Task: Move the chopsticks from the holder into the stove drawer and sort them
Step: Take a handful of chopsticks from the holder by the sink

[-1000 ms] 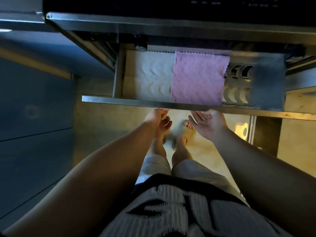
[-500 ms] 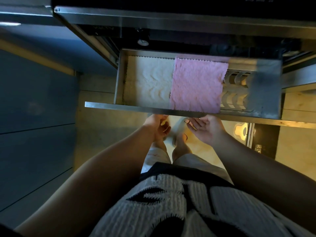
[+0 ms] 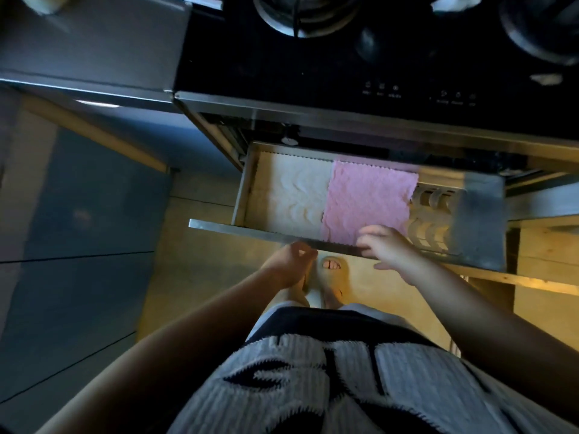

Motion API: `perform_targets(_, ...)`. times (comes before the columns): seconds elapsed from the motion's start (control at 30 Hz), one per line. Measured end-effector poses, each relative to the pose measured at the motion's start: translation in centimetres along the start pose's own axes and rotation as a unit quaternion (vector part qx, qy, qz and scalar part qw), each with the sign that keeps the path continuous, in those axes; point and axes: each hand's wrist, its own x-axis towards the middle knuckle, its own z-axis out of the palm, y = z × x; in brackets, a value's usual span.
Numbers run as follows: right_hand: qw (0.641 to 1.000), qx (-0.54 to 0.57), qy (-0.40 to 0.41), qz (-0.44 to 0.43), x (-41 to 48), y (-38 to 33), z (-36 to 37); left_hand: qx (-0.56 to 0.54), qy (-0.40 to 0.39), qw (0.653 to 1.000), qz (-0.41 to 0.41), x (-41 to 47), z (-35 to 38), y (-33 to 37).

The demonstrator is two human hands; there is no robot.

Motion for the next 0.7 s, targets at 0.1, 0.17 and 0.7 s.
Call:
perform_targets(0.1,0.969,-0.197,0.053,-0.137,-1.0,-2.0,0.3,0.064,0.061,0.996,0.025,-2.1,-0.7,-0.3)
perform_targets(0.17,0.945,-0.252,0.064,-0.197,-1.9,-3.3,0.7,0.099,0.113,0.988,0.033,-3.6,-1.0,-0.3)
perform_targets(0.7,0.647,-0.577,0.001,-0.498,-9.3,-10.3,12.3,0.057,0.471,0.878,-0.070,-15.4,-3.4,-7.9)
